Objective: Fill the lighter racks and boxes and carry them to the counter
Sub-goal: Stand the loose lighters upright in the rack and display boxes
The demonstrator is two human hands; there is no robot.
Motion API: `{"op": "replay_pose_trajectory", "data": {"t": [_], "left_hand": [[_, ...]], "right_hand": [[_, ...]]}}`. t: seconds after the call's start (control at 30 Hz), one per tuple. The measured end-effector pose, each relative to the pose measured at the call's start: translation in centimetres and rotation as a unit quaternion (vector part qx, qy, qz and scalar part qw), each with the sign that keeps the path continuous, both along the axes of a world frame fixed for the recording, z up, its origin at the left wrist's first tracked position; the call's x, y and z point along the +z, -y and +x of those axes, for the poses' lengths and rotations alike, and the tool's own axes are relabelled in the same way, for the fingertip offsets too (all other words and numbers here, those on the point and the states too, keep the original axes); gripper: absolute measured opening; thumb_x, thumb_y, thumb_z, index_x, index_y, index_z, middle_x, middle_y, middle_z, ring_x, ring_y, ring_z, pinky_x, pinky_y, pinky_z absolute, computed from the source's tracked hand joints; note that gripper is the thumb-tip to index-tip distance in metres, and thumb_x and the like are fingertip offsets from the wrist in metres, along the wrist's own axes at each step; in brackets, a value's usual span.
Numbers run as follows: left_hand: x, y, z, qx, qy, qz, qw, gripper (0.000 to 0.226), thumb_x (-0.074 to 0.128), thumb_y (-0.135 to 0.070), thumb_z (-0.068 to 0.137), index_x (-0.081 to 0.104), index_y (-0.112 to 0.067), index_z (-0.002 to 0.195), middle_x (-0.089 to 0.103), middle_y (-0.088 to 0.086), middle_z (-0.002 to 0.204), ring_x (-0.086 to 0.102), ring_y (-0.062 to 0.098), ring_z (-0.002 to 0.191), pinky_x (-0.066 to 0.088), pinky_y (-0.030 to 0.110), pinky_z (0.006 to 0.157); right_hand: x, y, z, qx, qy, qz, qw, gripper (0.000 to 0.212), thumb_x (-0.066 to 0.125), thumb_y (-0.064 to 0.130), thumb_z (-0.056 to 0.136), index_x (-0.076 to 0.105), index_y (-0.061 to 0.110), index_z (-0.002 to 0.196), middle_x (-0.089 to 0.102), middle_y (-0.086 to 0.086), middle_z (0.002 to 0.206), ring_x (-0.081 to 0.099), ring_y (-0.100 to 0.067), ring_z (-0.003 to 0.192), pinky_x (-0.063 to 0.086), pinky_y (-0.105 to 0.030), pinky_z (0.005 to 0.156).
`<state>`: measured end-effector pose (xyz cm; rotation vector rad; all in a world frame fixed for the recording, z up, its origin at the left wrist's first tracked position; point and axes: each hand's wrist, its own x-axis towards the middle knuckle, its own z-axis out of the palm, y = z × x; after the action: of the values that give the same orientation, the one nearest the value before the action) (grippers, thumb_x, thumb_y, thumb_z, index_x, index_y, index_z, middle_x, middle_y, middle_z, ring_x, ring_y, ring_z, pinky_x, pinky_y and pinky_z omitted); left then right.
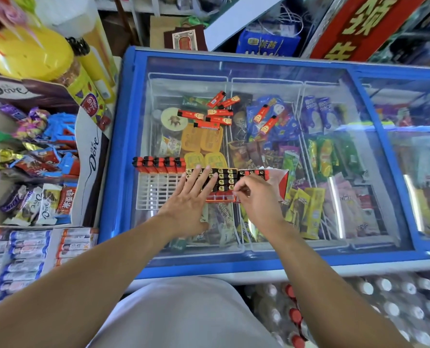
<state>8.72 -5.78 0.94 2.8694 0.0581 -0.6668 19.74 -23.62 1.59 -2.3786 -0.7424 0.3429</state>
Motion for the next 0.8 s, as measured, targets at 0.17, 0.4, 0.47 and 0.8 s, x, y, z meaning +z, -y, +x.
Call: {"op": "replay_pose_trajectory", "data": {"t": [0.17,0.4,0.47,0.8], "left_hand": [[-0.1,0.0,0.1,-0.002,0.004,0.001,1.000,0.126,0.062,-0.058,0.088,-0.042,-0.022,0.148,-0.048,0.005,0.154,-0.043,0.027,0.143,-0.016,0.050,0.123],[0.0,-0.2,-0.1,0.002,0.023,-0.030,0.999,0.117,0.058,-0.057,0.091,-0.036,-0.021,0.151,-0.045,0.004,0.157,-0.043,0.024,0.144,-0.015,0.049,0.124],[0.0,-0.5,-0.7,0.021,0.065,-0.085,0.994,0.106,0.055,-0.052,0.095,-0.026,-0.022,0.156,-0.039,0.000,0.161,-0.040,0.017,0.146,-0.012,0.044,0.125],[-2.7,-3.3,-5.7,0.117,0.127,-0.126,0.977,0.082,0.051,-0.044,0.102,-0.004,-0.032,0.161,-0.016,-0.014,0.168,-0.024,-0.001,0.150,-0.002,0.033,0.124]], "right_hand": [[-0.2,0.2,0.1,-0.008,-0.009,-0.004,1.000,0.017,0.077,0.012,0.087,0.069,0.021,0.100,0.065,0.011,0.098,0.061,0.001,0.083,0.054,-0.020,0.079],[0.2,0.0,0.5,0.008,0.000,-0.021,1.000,0.011,0.077,0.017,0.087,0.075,0.019,0.097,0.067,0.008,0.094,0.063,-0.004,0.079,0.056,-0.029,0.079],[1.0,-0.3,0.7,0.021,0.000,-0.058,0.998,0.010,0.076,0.026,0.088,0.076,0.023,0.098,0.066,0.010,0.093,0.061,-0.003,0.076,0.055,-0.031,0.076],[3.9,-7.5,7.0,0.026,0.005,-0.053,0.998,0.022,0.066,0.028,0.096,0.070,0.023,0.116,0.068,0.008,0.115,0.063,-0.003,0.093,0.047,-0.010,0.075]]}}
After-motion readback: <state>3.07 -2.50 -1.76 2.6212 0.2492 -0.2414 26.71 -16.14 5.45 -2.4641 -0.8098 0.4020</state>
